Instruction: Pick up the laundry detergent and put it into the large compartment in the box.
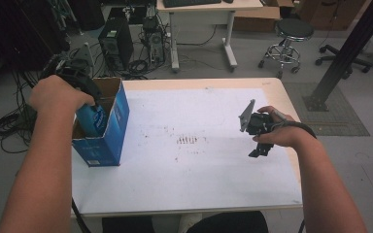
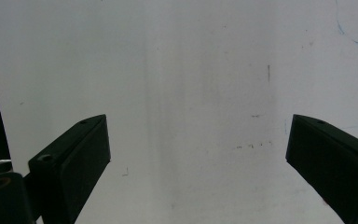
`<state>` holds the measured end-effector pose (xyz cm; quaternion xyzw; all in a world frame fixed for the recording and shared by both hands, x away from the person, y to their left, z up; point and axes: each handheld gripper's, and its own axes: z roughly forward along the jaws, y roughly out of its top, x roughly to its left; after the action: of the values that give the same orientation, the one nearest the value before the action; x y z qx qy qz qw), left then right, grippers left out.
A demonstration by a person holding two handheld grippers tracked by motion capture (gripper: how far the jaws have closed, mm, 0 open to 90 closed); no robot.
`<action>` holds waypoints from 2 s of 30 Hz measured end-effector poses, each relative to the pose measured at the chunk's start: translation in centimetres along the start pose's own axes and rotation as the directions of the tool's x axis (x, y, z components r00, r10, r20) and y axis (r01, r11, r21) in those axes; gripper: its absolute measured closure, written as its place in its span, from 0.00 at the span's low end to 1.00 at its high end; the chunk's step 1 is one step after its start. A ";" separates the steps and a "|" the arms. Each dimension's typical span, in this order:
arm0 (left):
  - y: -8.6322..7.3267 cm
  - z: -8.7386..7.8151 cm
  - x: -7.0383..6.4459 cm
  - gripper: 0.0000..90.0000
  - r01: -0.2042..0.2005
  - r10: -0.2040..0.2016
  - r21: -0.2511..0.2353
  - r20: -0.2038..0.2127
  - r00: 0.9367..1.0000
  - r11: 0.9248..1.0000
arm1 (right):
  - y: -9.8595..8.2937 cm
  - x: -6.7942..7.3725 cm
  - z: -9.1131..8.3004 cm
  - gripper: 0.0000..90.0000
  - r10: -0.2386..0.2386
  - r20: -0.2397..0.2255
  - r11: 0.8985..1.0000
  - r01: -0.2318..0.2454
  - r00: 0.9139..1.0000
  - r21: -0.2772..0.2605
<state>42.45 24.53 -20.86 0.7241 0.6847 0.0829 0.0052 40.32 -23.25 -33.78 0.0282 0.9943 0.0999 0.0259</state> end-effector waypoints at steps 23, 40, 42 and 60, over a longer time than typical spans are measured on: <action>-0.5 3.5 -0.2 0.42 -0.002 0.002 0.008 0.011 1.000 1.000 | 0.4 0.2 0.4 0.07 -0.006 -0.006 1.000 0.006 1.000 0.009; -0.7 5.2 -0.6 0.42 -0.016 0.017 0.010 -0.012 1.000 1.000 | 0.4 0.4 0.6 0.07 -0.002 -0.010 1.000 0.002 1.000 0.013; -0.7 5.2 -0.7 0.42 -0.017 0.017 0.011 -0.012 1.000 1.000 | 0.4 0.4 0.6 0.07 -0.002 -0.010 1.000 0.002 1.000 0.013; -1.0 7.4 -1.0 0.42 -0.020 0.021 0.024 -0.016 1.000 1.000 | -0.3 0.6 0.5 0.07 0.003 -0.006 1.000 -0.003 1.000 0.015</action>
<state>42.34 24.44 -28.43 0.7304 0.6781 0.0808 -0.0098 39.69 -23.40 -34.35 0.0297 0.9950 0.0926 0.0227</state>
